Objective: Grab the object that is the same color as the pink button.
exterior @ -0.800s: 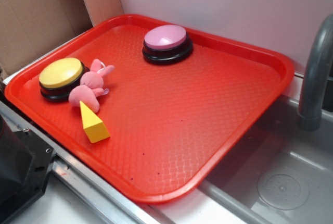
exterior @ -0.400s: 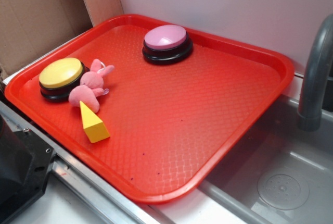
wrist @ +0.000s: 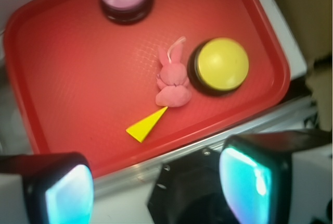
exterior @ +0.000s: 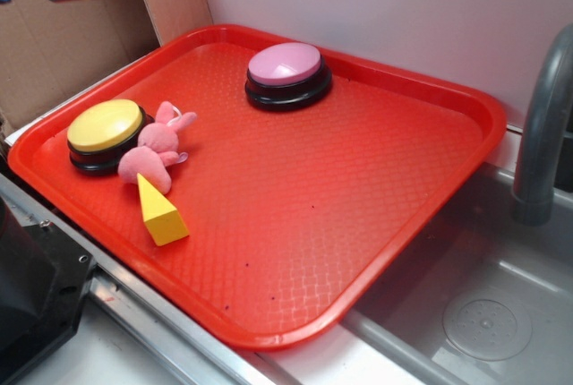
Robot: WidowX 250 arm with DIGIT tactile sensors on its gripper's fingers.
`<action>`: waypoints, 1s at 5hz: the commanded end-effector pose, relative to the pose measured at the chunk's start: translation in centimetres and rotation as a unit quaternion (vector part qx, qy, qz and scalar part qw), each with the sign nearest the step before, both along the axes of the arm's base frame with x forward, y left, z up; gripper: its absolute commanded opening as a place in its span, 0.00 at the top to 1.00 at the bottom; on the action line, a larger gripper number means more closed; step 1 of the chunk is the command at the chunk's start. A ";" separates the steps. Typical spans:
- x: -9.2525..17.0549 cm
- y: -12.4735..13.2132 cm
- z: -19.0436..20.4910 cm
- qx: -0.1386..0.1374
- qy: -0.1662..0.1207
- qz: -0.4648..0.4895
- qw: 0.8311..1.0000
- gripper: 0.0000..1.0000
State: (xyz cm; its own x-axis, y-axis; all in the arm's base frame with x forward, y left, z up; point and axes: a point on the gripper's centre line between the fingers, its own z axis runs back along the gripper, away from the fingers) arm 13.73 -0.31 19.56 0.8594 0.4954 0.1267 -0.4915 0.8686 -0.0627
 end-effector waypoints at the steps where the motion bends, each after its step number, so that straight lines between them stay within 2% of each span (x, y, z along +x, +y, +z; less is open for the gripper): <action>1: 2.2 1.7 -4.9 0.016 0.000 0.149 0.989 0.00; 2: 3.0 3.0 -8.6 -0.004 0.017 0.169 0.986 0.00; 3: 3.6 4.0 -11.3 0.018 0.022 0.188 0.982 0.00; 5: 3.6 4.2 -15.2 0.042 0.027 0.185 0.982 0.00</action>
State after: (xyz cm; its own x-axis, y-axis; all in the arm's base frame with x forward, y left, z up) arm 17.12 3.44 3.87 0.6320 0.7655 0.1204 -0.7742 0.6307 0.0536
